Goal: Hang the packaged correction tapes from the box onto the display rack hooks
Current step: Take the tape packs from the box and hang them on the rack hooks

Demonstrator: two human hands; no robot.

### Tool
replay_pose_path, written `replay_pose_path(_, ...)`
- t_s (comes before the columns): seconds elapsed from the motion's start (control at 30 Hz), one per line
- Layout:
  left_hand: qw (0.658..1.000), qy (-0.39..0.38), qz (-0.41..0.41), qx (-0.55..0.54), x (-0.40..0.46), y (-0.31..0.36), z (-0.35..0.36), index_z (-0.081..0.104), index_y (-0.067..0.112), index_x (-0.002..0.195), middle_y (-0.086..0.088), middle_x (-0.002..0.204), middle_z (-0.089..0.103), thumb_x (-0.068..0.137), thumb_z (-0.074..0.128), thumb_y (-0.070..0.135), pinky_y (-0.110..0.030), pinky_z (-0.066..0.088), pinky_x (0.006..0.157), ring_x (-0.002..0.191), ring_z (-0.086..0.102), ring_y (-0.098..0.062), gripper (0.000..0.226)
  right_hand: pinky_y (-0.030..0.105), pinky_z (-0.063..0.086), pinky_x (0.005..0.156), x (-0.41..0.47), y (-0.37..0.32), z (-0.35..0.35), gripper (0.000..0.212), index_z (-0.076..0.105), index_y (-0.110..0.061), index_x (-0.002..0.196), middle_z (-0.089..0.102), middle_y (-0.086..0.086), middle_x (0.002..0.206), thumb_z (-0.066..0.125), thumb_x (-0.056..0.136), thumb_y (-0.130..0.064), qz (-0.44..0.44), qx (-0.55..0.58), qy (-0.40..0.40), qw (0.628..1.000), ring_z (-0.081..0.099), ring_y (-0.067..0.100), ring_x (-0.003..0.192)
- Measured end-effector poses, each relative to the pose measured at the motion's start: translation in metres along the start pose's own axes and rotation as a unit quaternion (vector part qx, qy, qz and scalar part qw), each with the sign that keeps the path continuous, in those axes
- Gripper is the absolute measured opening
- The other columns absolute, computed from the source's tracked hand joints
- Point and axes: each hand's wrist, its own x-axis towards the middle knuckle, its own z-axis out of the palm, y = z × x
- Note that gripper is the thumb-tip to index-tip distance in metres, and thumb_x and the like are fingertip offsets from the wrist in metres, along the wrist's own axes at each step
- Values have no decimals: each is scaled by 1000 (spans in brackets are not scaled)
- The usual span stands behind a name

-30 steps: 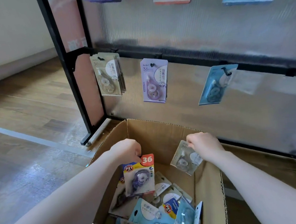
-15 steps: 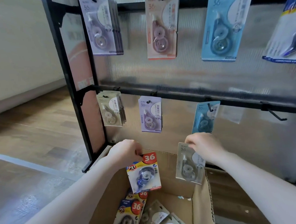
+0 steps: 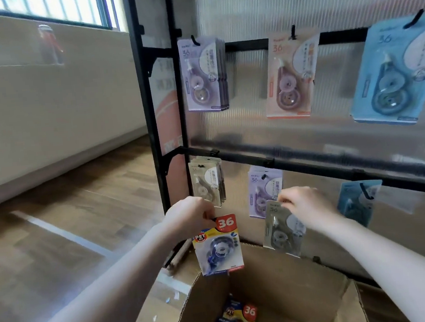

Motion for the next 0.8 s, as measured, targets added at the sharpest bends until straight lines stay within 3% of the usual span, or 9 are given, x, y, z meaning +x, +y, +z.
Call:
replay_pose_path(0.13,1000,21,-18,-6,0,-29,-20,67,21,91,7,86,64,82,66,34,-30,54,67,78,60,-12,16,35,50,75,34,-26,0,12,62,-21,89,66,-3,91,52,94,-26,-27,10,12,1000,59,20,86)
replay_pose_path(0.3,999,42,-20,0,-2,-60,-36,55,26,74,11,72,53,83,65,30,-22,41,58,71,53,-13,14,35,50,75,65,-67,6,10,62,-21,89,66,-2,92,53,93,-23,-48,32,20,998,59,20,87)
replay_pose_path(0.6,999,45,-19,-1,3,-92,-32,54,26,75,11,72,51,84,64,31,-21,39,56,69,51,-11,15,29,48,74,95,-111,34,13,62,-18,94,66,0,94,52,94,-26,-74,30,37,996,60,19,89)
replay_pose_path(0.8,999,34,-25,-14,14,-109,-26,63,23,84,9,80,58,85,64,34,-26,52,65,74,58,-12,11,19,41,69,107,-123,50,13,60,-20,100,64,-3,100,50,95,-27,-87,24,38,995,59,13,92)
